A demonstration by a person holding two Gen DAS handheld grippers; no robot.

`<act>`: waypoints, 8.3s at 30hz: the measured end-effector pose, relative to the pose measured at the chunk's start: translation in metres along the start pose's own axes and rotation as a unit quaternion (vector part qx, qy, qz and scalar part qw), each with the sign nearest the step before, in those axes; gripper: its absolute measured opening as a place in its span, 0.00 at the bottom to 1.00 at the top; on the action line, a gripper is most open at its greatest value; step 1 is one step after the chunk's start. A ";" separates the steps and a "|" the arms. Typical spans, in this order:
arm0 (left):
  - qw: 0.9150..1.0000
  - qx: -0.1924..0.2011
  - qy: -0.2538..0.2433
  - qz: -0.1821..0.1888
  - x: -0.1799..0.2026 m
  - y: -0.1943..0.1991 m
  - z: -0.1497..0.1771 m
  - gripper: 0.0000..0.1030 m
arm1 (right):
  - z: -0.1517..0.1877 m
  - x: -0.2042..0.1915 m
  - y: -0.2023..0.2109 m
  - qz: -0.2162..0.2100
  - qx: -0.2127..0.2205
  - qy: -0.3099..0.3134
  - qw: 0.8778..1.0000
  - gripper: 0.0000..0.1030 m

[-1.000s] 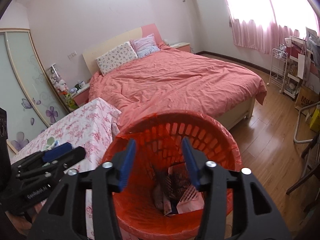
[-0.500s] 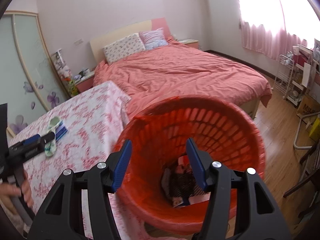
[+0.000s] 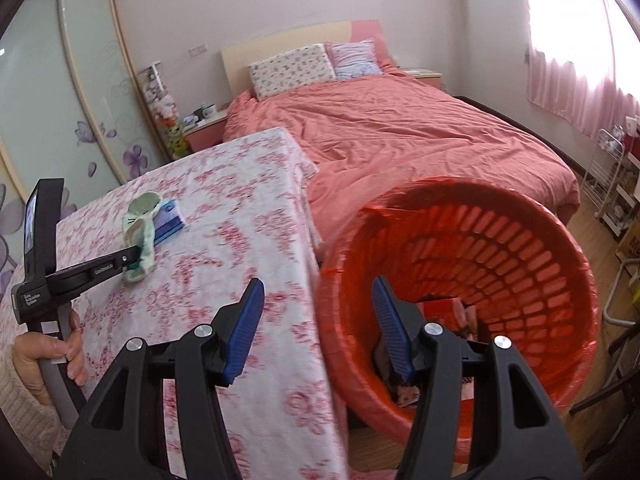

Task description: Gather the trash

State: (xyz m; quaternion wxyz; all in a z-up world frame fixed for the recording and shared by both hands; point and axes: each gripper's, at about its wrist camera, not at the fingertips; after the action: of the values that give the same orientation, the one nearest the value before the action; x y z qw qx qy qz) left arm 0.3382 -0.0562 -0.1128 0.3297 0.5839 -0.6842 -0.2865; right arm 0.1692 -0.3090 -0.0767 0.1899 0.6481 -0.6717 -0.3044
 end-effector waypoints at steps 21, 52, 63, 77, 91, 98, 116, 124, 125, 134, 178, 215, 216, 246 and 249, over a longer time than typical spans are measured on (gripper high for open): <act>0.995 0.042 0.043 -0.073 -0.129 0.059 0.015 0.72 | 0.005 -0.094 -0.033 -0.046 -0.039 0.061 0.996 0.55; 0.993 0.008 0.059 -0.104 -0.187 0.040 0.012 0.45 | -0.035 -0.181 -0.116 -0.078 -0.084 0.005 0.993 0.59; 0.993 0.008 0.077 -0.089 -0.194 0.042 0.014 0.46 | -0.063 -0.209 -0.163 0.031 -0.086 -0.020 0.996 0.62; 0.994 0.007 0.070 -0.082 -0.191 0.042 0.014 0.48 | -0.007 -0.142 -0.085 -0.051 -0.084 0.079 0.992 0.58; 0.998 0.002 0.033 -0.061 -0.159 0.043 0.025 0.51 | -0.003 -0.141 -0.084 -0.028 -0.084 0.083 0.993 0.61; 0.996 0.006 0.052 -0.073 -0.171 0.044 0.023 0.51 | -0.003 -0.145 -0.085 -0.015 -0.088 0.094 0.992 0.62; 0.998 0.021 0.042 -0.043 -0.169 0.057 0.017 0.11 | -0.005 -0.139 -0.074 -0.040 -0.068 0.071 0.994 0.49; 0.997 0.058 0.026 -0.044 -0.152 0.088 0.009 0.10 | -0.015 -0.139 -0.043 -0.048 -0.033 0.070 0.996 0.49; 0.997 0.062 0.025 -0.044 -0.150 0.092 0.008 0.10 | -0.016 -0.139 -0.037 -0.050 -0.028 0.071 0.996 0.49; 0.994 0.099 -0.006 -0.036 -0.113 0.133 0.001 0.10 | -0.025 -0.133 0.001 -0.052 0.011 0.070 0.996 0.49; 0.970 0.065 -0.170 0.163 0.208 0.130 0.031 0.12 | -0.018 0.085 0.074 0.067 0.088 -0.087 0.990 0.50; 0.979 0.176 -0.105 0.012 0.071 0.218 0.119 0.96 | 0.041 0.006 0.155 0.163 0.172 -0.021 0.971 0.98; 0.978 0.183 -0.102 0.001 0.066 0.223 0.126 0.96 | 0.047 0.000 0.159 0.164 0.175 -0.016 0.971 0.98; 0.982 0.184 -0.002 -0.040 0.001 0.290 0.209 0.96 | 0.110 -0.062 0.186 0.220 0.113 -0.038 0.968 0.98; 0.982 0.183 0.000 -0.038 0.001 0.291 0.208 0.96 | 0.110 -0.062 0.186 0.220 0.107 -0.039 0.969 0.98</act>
State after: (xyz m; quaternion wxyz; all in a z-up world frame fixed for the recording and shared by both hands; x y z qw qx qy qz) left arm -0.0033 -0.0107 -0.0150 0.2062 0.6600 -0.7023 -0.1694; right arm -0.0375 -0.2346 -0.0279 0.1550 0.4888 -0.8331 -0.2071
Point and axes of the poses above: each gripper's, at about its wrist camera, not at the fingertips, and y roughly against the way its jaws point, x to its right, z to its underside, and after that the axes turned 3 degrees about y, right-handed
